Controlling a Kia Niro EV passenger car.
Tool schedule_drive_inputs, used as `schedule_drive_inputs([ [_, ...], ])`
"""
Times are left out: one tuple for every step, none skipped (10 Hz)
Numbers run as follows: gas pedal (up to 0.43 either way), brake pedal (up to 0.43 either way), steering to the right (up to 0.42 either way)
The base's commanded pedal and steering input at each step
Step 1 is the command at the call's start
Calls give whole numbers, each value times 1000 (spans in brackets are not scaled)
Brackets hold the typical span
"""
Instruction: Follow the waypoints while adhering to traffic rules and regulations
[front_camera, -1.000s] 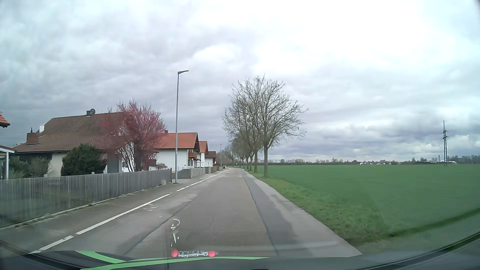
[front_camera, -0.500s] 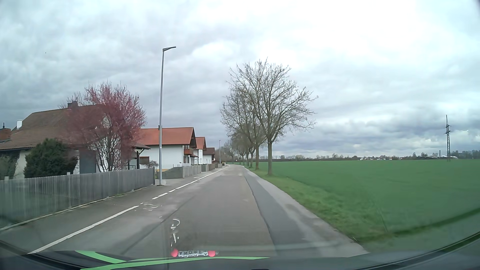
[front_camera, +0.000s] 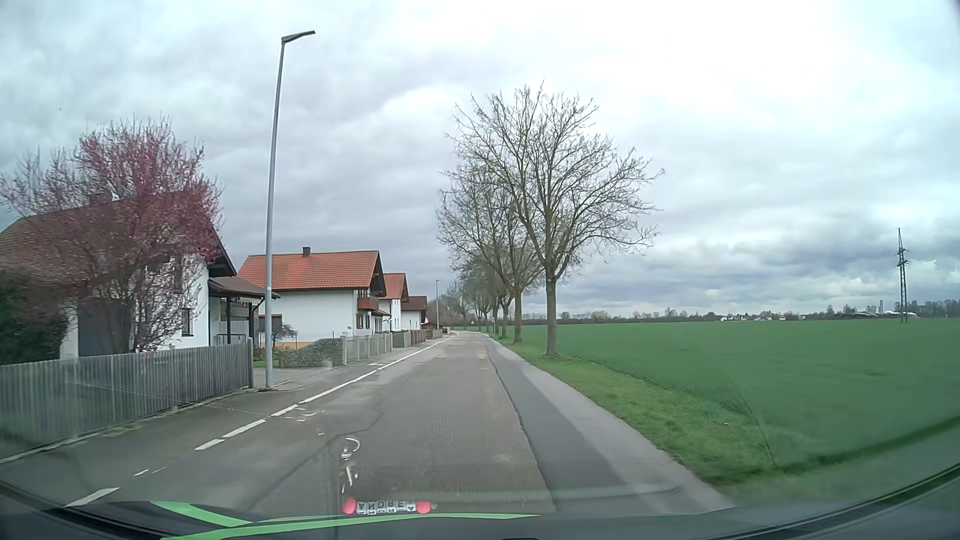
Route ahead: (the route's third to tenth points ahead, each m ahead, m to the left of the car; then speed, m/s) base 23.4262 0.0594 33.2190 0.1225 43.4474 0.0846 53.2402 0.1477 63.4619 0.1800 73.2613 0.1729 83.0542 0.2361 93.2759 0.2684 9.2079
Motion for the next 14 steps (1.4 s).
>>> schedule_drive_inputs([
  [138,0,1],
  [138,0,1],
  [138,0,1],
  [138,0,1],
  [138,0,2],
  [118,0,1],
  [87,0,2],
  [20,0,1],
  [0,0,2],
  [0,0,1],
  [0,0,2],
  [0,0,2],
  [0,0,1],
  [0,0,1],
])
